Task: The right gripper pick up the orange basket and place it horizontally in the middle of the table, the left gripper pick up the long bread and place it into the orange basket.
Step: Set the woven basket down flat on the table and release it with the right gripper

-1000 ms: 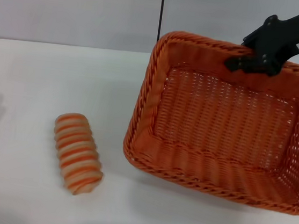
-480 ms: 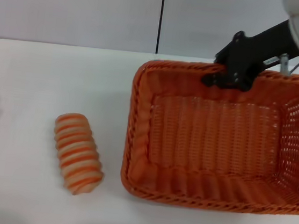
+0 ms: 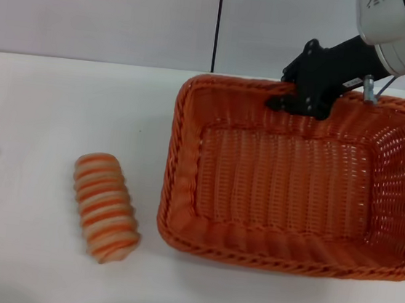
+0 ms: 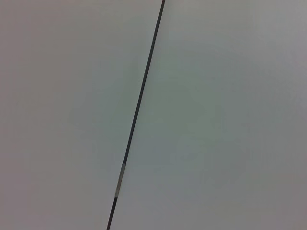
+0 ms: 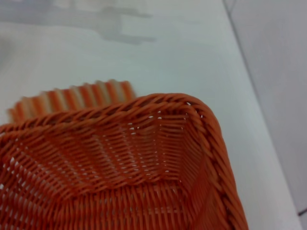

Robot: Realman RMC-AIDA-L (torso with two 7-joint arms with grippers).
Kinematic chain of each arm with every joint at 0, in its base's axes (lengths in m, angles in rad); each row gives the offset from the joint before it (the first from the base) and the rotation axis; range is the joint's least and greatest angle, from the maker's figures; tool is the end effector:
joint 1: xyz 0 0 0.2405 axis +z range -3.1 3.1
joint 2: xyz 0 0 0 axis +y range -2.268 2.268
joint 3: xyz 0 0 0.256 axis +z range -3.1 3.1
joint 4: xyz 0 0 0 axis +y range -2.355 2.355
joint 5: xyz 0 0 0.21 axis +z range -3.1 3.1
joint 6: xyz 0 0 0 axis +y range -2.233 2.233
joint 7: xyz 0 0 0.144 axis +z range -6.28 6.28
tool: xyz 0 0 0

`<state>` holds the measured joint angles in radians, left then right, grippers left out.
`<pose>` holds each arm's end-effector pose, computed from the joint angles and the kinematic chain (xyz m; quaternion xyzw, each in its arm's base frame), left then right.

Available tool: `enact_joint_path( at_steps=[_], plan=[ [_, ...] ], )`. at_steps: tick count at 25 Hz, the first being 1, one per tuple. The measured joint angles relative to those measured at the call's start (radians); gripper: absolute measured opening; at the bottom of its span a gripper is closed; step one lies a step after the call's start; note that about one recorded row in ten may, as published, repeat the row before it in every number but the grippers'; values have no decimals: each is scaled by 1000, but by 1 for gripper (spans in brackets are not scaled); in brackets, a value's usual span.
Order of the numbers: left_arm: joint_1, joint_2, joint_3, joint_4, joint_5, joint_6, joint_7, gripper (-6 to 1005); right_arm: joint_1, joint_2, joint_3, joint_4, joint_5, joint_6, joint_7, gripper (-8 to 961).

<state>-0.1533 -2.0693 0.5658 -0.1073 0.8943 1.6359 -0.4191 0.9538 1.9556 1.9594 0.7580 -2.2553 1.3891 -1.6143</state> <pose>-0.3824 0.1917 0.0158 -0.6036 -0.2942 -0.3877 0.6315 0.1409 0.4259 -0.0030 -0.9924 -0.0656 -0.0711 0.0760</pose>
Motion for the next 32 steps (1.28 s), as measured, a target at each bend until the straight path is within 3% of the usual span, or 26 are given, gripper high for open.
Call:
enact_joint_path(
  at_steps=[3,9,14,20,24,32],
  plan=[
    [-2,0,0,0,-1,-3,0,801,-18,8,4,4,3,-21,-49,149],
    [-17,1,-1,1,-2,-20,1,800,-74,58,2,23,8,-74,-186,148],
    [-25,1,-1,4,-2,-32,4,800,-94,79,0,25,15,-100,-242,149],
    [-26,2,-1,7,-2,-39,6,800,-105,87,-2,26,16,-144,-259,149],
    [-25,2,-1,10,-1,-53,8,799,-132,114,-2,29,34,-219,-321,149],
    [-26,4,-1,15,-1,-66,9,799,-136,117,-64,-4,115,-335,-366,148]
  ],
)
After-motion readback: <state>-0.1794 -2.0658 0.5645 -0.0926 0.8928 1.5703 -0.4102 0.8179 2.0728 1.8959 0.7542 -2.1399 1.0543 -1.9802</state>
